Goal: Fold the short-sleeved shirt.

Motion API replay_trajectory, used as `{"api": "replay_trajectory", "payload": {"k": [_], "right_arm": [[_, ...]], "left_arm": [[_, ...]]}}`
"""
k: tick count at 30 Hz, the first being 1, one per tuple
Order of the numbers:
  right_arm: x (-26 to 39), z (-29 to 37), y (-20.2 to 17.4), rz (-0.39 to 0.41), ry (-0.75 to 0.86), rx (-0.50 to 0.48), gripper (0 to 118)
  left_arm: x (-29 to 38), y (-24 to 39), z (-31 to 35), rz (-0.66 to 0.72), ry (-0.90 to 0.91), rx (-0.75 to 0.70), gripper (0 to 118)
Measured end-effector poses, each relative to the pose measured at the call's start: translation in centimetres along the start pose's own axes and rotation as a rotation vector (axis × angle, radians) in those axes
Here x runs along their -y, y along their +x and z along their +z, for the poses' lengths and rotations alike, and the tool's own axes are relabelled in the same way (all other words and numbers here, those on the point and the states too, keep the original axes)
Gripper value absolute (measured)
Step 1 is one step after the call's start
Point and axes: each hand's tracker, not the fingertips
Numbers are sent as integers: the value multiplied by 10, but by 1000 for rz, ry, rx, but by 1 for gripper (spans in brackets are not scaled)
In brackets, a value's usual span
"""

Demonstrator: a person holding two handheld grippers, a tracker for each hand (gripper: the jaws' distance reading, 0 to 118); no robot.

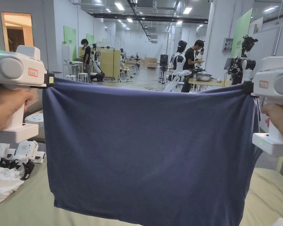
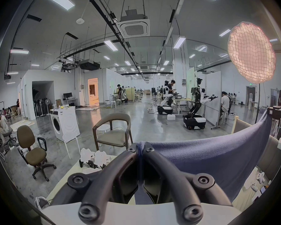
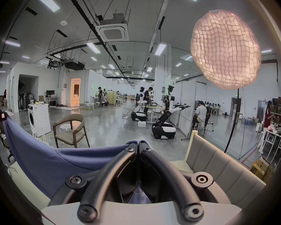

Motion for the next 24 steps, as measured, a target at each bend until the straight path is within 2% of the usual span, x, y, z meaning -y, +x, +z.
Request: {"api": "replay_trajectory", "payload": {"k": [5,10,18,24], "right_arm": [[-22,-4,0,-11,30,-2,0],[-12,-7,-2,-14,33,-2,0],[76,6,-7,-9,-53,-24,0],[147,50,-13,47,-125,-41,0]], "left_arm": [[-16,-4,-10,-1,27,-9,0],[-5,-3,-14,-1,29,-20,0],[79,4,-13,-2,-59,-13,0],[160,-3,0,36,-149,8,0]]}}
